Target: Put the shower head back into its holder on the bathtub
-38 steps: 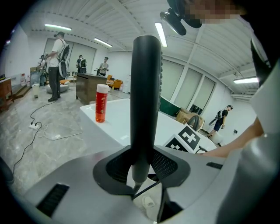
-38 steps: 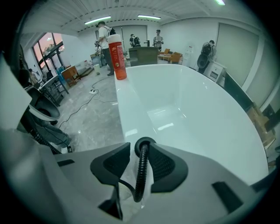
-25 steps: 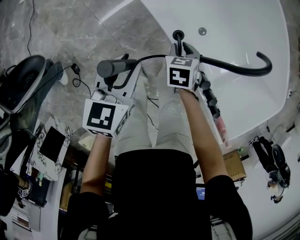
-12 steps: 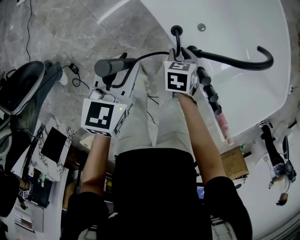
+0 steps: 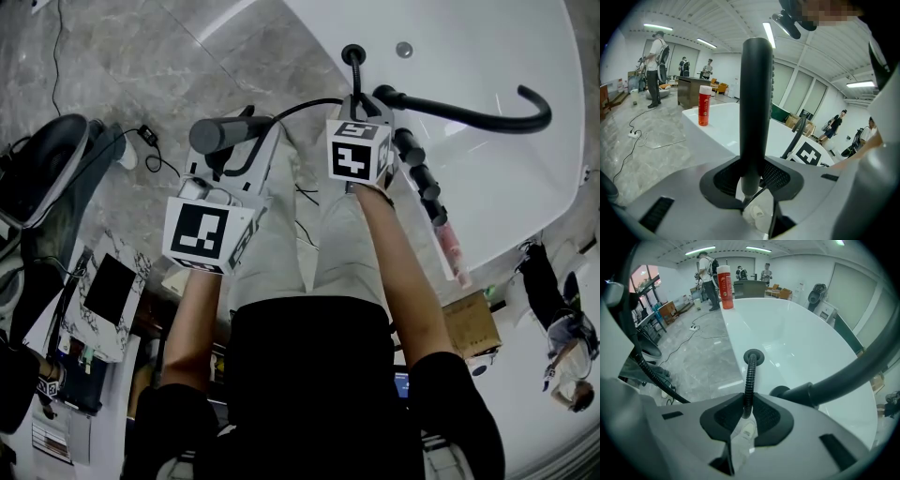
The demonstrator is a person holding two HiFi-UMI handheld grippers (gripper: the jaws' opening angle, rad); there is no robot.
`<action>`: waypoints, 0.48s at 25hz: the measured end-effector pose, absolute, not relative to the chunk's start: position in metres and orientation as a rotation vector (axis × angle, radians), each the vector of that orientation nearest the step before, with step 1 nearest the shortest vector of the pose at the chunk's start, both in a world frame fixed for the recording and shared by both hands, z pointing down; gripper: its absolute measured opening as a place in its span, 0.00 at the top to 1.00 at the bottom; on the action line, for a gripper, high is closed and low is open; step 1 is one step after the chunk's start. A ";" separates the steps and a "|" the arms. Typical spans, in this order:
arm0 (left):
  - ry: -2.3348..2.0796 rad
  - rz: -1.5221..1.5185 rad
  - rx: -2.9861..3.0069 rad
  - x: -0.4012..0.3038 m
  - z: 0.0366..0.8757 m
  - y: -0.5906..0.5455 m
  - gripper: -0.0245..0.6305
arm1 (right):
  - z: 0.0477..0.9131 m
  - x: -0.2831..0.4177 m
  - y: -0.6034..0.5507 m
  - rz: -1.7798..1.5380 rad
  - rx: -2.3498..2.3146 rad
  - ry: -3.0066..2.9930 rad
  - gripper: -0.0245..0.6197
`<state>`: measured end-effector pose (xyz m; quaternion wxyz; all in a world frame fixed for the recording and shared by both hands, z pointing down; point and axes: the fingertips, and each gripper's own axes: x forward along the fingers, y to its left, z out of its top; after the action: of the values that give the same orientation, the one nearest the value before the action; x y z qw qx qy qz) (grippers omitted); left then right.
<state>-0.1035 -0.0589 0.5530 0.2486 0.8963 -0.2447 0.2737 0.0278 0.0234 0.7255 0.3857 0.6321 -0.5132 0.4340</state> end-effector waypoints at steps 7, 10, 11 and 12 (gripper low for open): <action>-0.664 0.738 2.450 -0.103 0.552 -0.059 0.74 | 0.720 0.030 0.023 1.128 1.626 -1.306 0.86; -0.666 0.733 2.450 -0.101 0.551 -0.061 0.74 | 0.718 0.031 0.019 1.132 1.632 -1.310 0.86; -0.667 0.732 2.448 -0.100 0.550 -0.061 0.74 | 0.717 0.031 0.016 1.128 1.633 -1.315 0.86; -0.668 0.732 2.447 -0.100 0.550 -0.062 0.74 | 0.717 0.031 0.014 1.125 1.634 -1.319 0.86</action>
<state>-0.1000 -0.0616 0.5500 0.2482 0.8978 -0.2453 0.2687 0.0313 0.0137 0.7170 0.3705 0.6372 -0.5141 0.4386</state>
